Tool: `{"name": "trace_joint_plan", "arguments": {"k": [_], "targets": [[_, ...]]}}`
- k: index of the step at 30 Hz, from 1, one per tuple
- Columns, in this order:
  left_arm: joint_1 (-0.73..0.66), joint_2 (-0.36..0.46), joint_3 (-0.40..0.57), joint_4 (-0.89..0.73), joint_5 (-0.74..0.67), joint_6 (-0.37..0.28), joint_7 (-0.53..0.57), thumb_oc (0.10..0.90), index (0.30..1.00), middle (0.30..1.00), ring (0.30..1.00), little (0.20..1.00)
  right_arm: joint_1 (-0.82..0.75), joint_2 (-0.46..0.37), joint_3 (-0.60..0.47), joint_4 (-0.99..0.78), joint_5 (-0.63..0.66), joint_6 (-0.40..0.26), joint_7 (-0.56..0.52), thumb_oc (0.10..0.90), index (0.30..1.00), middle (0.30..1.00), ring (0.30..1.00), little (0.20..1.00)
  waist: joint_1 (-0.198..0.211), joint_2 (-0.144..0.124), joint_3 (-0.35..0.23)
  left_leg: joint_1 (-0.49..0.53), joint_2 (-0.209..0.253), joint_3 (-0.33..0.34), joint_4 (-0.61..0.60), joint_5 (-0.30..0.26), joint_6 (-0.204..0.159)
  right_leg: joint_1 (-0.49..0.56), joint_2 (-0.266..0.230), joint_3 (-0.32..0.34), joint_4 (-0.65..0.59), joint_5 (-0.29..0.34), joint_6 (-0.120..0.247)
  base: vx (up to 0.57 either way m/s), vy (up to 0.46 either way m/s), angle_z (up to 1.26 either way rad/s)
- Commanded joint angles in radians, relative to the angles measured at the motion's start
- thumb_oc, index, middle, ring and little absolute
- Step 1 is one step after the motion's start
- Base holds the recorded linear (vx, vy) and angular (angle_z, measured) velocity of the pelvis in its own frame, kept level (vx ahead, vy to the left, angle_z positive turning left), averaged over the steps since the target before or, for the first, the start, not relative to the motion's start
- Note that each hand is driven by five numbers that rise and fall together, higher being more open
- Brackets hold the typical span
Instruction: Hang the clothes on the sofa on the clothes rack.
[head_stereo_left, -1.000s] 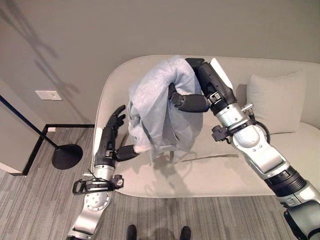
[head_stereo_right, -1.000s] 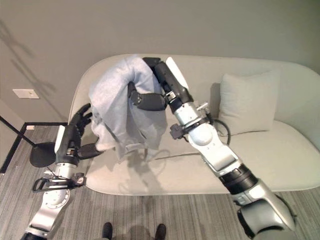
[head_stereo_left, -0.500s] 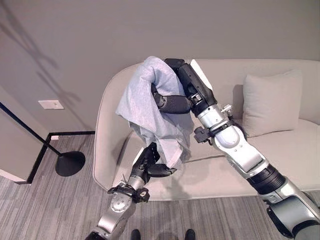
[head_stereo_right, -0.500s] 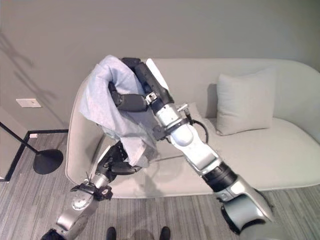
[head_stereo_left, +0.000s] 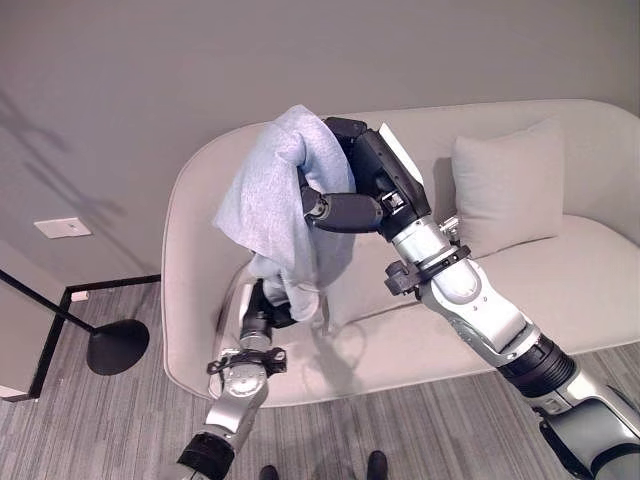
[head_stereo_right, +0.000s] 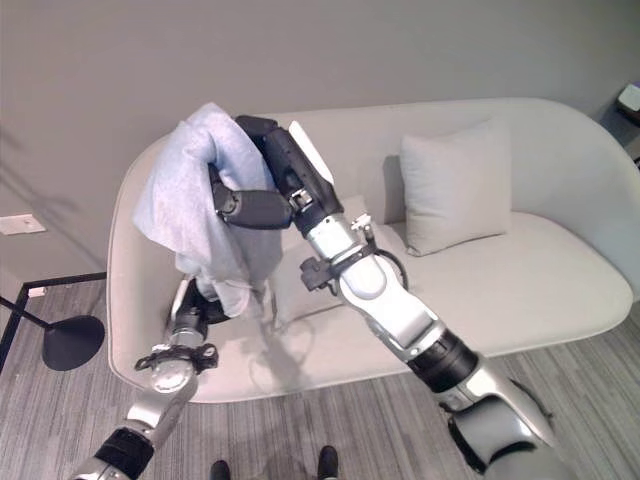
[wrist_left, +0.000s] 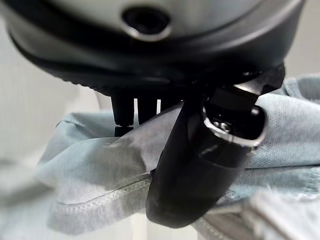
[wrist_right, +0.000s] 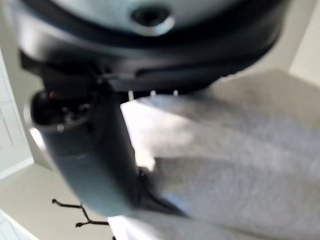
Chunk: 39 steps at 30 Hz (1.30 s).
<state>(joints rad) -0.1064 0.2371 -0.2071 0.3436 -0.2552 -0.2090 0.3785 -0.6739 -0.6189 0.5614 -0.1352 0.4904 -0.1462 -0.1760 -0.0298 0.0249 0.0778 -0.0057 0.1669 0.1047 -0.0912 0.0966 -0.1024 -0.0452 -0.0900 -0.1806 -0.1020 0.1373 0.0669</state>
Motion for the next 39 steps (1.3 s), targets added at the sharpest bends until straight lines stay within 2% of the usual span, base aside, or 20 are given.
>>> {"name": "trace_joint_plan", "arguments": {"k": [1, 2, 5, 7, 11, 12, 15, 16, 18, 20, 21, 22, 23, 26, 27, 29, 31, 32, 36, 39], "targets": [[0.0, 0.129, 0.112, -0.061, 0.147, -0.061, 0.145, 0.4, 0.3, 0.3, 0.3, 0.3, -0.069, 0.012, -0.193, -0.106, 0.082, -0.173, -0.018, 0.4, 0.3, 0.3, 0.3, 0.3, 0.047, -0.028, -0.094, 0.067, 0.056, -0.033, 0.004, -0.139, -0.016, 0.036, -0.132, -0.042, 0.015, -0.097, 0.11, 0.02, 0.113, 0.03], [0.044, 0.162, 0.203, -0.083, 0.186, -0.06, 0.187, 0.4, 0.3, 0.3, 0.3, 0.3, -0.043, -0.017, -0.212, -0.106, 0.107, -0.174, 0.01, 0.4, 0.3, 0.3, 0.3, 0.3, 0.059, -0.037, -0.094, 0.076, 0.051, -0.038, 0.015, -0.147, -0.013, 0.047, -0.134, -0.043, 0.015, -0.1, 0.11, 0.02, 0.088, 0.04], [0.107, 0.211, 0.336, -0.13, 0.273, -0.053, 0.265, 0.4, 0.3, 0.3, 0.3, 0.3, 0.014, -0.079, -0.251, -0.103, 0.175, -0.178, 0.087, 0.4, 0.3, 0.3, 0.3, 0.3, 0.084, -0.059, -0.079, 0.057, 0.037, -0.056, 0.101, -0.186, -0.006, 0.064, -0.151, -0.052, 0.04, -0.107, 0.113, -0.03, 0.098, 0.01], [0.118, 0.228, 0.376, -0.146, 0.306, -0.053, 0.285, 0.4, 0.3, 0.3, 0.3, 0.3, 0.041, -0.102, -0.264, -0.101, 0.197, -0.178, 0.117, 0.4, 0.3, 0.3, 0.3, 0.3, 0.095, -0.067, -0.074, 0.05, 0.03, -0.064, 0.121, -0.2, -0.004, 0.064, -0.162, -0.057, 0.055, -0.109, 0.116, -0.05, 0.107, 0.07], [0.177, 0.276, 0.507, -0.23, 0.426, -0.049, 0.337, 0.4, 0.3, 0.3, 0.3, 0.3, 0.23, -0.19, -0.388, -0.115, 0.266, -0.164, 0.231, 0.4, 0.3, 0.3, 0.3, 0.3, 0.132, -0.107, -0.07, 0.04, -0.046, -0.088, 0.136, -0.24, 0.035, 0.045, -0.235, -0.087, 0.114, -0.088, 0.149, -0.13, 0.28, 0.2], [0.198, 0.302, 0.563, -0.252, 0.477, -0.046, 0.355, 0.4, 0.3, 0.3, 0.3, 0.3, 0.335, -0.21, -0.456, -0.124, 0.282, -0.156, 0.274, 0.4, 0.3, 0.3, 0.3, 0.3, 0.14, -0.125, -0.075, 0.034, -0.097, -0.096, 0.124, -0.243, 0.056, 0.031, -0.276, -0.098, 0.124, -0.053, 0.17, -0.11, 0.261, 0.35], [0.208, 0.337, 0.614, -0.28, 0.525, -0.043, 0.366, 0.4, 0.3, 0.3, 0.3, 0.3, 0.433, -0.227, -0.525, -0.133, 0.291, -0.153, 0.317, 0.4, 0.3, 0.3, 0.3, 0.3, 0.144, -0.141, -0.08, 0.03, -0.144, -0.099, 0.101, -0.243, 0.07, 0.014, -0.319, -0.111, 0.129, -0.006, 0.189, -0.13, 0.247, 0.28], [0.199, 0.359, 0.641, -0.316, 0.56, -0.035, 0.376, 0.4, 0.3, 0.3, 0.3, 0.3, 0.481, -0.212, -0.563, -0.126, 0.278, -0.164, 0.319, 0.4, 0.3, 0.3, 0.3, 0.3, 0.153, -0.146, -0.073, 0.035, -0.177, -0.086, 0.073, -0.228, 0.084, -0.03, -0.371, -0.147, 0.15, 0.097, 0.195, -0.16, 0.209, 0.21], [0.191, 0.371, 0.661, -0.324, 0.569, -0.026, 0.384, 0.4, 0.3, 0.3, 0.3, 0.3, 0.514, -0.19, -0.598, -0.128, 0.263, -0.168, 0.313, 0.4, 0.3, 0.3, 0.3, 0.3, 0.158, -0.142, -0.067, 0.037, -0.191, -0.084, 0.052, -0.214, 0.097, -0.045, -0.379, -0.173, 0.178, 0.08, 0.192, -0.17, 0.205, 0.04], [0.174, 0.382, 0.675, -0.346, 0.579, -0.021, 0.4, 0.4, 0.3, 0.3, 0.3, 0.3, 0.542, -0.156, -0.612, -0.123, 0.261, -0.175, 0.318, 0.4, 0.3, 0.3, 0.3, 0.3, 0.149, -0.127, -0.057, 0.032, -0.189, -0.079, 0.038, -0.19, 0.108, -0.054, -0.322, -0.178, 0.263, -0.018, 0.15, -0.23, 0.232, -0.03], [0.164, 0.376, 0.682, -0.375, 0.582, -0.033, 0.404, 0.4, 0.3, 0.3, 0.3, 0.3, 0.548, -0.147, -0.613, -0.134, 0.277, -0.183, 0.33, 0.4, 0.3, 0.3, 0.3, 0.3, 0.138, -0.116, -0.045, 0.014, -0.191, -0.064, 0.04, -0.166, 0.123, -0.069, -0.202, -0.163, 0.354, -0.14, 0.123, -0.26, 0.214, 0.14], [0.166, 0.367, 0.68, -0.391, 0.58, -0.038, 0.399, 0.4, 0.3, 0.3, 0.3, 0.3, 0.548, -0.141, -0.611, -0.132, 0.282, -0.185, 0.331, 0.4, 0.3, 0.3, 0.3, 0.3, 0.136, -0.114, -0.041, 0.007, -0.198, -0.055, 0.042, -0.154, 0.131, -0.08, -0.138, -0.166, 0.4, -0.185, 0.117, -0.19, 0.142, 0.16], [0.167, 0.366, 0.681, -0.393, 0.58, -0.038, 0.398, 0.4, 0.3, 0.3, 0.3, 0.3, 0.547, -0.142, -0.611, -0.132, 0.282, -0.185, 0.331, 0.4, 0.3, 0.3, 0.3, 0.3, 0.137, -0.114, -0.041, 0.004, -0.197, -0.053, 0.042, -0.151, 0.13, -0.084, -0.138, -0.165, 0.402, -0.184, 0.113, -0.12, 0.073, -0.05], [0.182, 0.328, 0.648, -0.443, 0.558, -0.063, 0.369, 0.4, 0.3, 0.3, 0.3, 0.3, 0.529, -0.109, -0.565, -0.101, 0.285, -0.194, 0.336, 0.4, 0.3, 0.3, 0.3, 0.3, 0.149, -0.127, -0.02, -0.013, -0.217, -0.018, 0.073, -0.14, 0.148, -0.111, -0.004, -0.204, 0.55, -0.267, 0.096, -0.12, 0.033, -0.13], [0.186, 0.33, 0.645, -0.45, 0.561, -0.065, 0.366, 0.4, 0.3, 0.3, 0.3, 0.3, 0.519, -0.088, -0.543, -0.093, 0.285, -0.188, 0.337, 0.4, 0.3, 0.3, 0.3, 0.3, 0.159, -0.148, -0.018, -0.026, -0.227, -0.002, 0.08, -0.13, 0.137, -0.062, 0.017, -0.215, 0.455, -0.286, 0.051, -0.09, -0.116, -0.2], [0.249, 0.289, 0.667, -0.456, 0.563, -0.072, 0.361, 0.4, 0.3, 0.3, 0.3, 0.3, 0.501, -0.058, -0.517, -0.075, 0.31, -0.196, 0.329, 0.4, 0.3, 0.3, 0.3, 0.3, 0.194, -0.174, -0.039, -0.055, -0.229, 0.032, 0.091, -0.122, 0.115, 0.029, 0.055, -0.187, 0.272, -0.318, -0.02, -0.06, -0.194, -0.35], [0.268, 0.229, 0.671, -0.469, 0.494, -0.112, 0.361, 0.4, 0.3, 0.3, 0.3, 0.3, 0.477, -0.033, -0.483, -0.04, 0.296, -0.197, 0.301, 0.4, 0.3, 0.3, 0.3, 0.3, 0.225, -0.164, -0.052, -0.112, -0.213, 0.058, 0.108, -0.101, 0.098, 0.059, 0.083, -0.127, 0.138, -0.284, -0.023, -0.12, -0.12, -0.87], [0.301, 0.172, 0.658, -0.502, 0.446, -0.136, 0.316, 0.4, 0.3, 0.3, 0.3, 0.3, 0.463, -0.027, -0.462, -0.028, 0.268, -0.186, 0.275, 0.4, 0.3, 0.3, 0.3, 0.3, 0.246, -0.142, -0.063, -0.137, -0.204, 0.069, 0.112, -0.079, 0.091, 0.08, 0.086, -0.118, 0.069, -0.254, -0.025, -0.14, -0.016, -0.9], [0.285, 0.186, 0.613, -0.498, 0.443, -0.145, 0.301, 0.4, 0.3, 0.3, 0.3, 0.3, 0.449, -0.048, -0.447, -0.007, 0.257, -0.193, 0.256, 0.4, 0.3, 0.3, 0.3, 0.3, 0.274, -0.103, -0.048, -0.205, -0.195, 0.027, 0.151, -0.042, 0.058, 0.093, 0.083, -0.134, 0.027, -0.241, -0.033, -0.12, 0.014, -0.25], [0.248, 0.166, 0.576, -0.515, 0.429, -0.139, 0.291, 0.4, 0.3, 0.3, 0.3, 0.3, 0.479, -0.052, -0.439, -0.017, 0.218, -0.182, 0.243, 0.4, 0.3, 0.3, 0.3, 0.3, 0.257, -0.073, -0.018, -0.195, -0.16, 0.014, 0.197, -0.074, 0.034, 0.087, 0.04, -0.198, 0.025, -0.222, -0.032, -0.17, 0.047, 0.45]]}}
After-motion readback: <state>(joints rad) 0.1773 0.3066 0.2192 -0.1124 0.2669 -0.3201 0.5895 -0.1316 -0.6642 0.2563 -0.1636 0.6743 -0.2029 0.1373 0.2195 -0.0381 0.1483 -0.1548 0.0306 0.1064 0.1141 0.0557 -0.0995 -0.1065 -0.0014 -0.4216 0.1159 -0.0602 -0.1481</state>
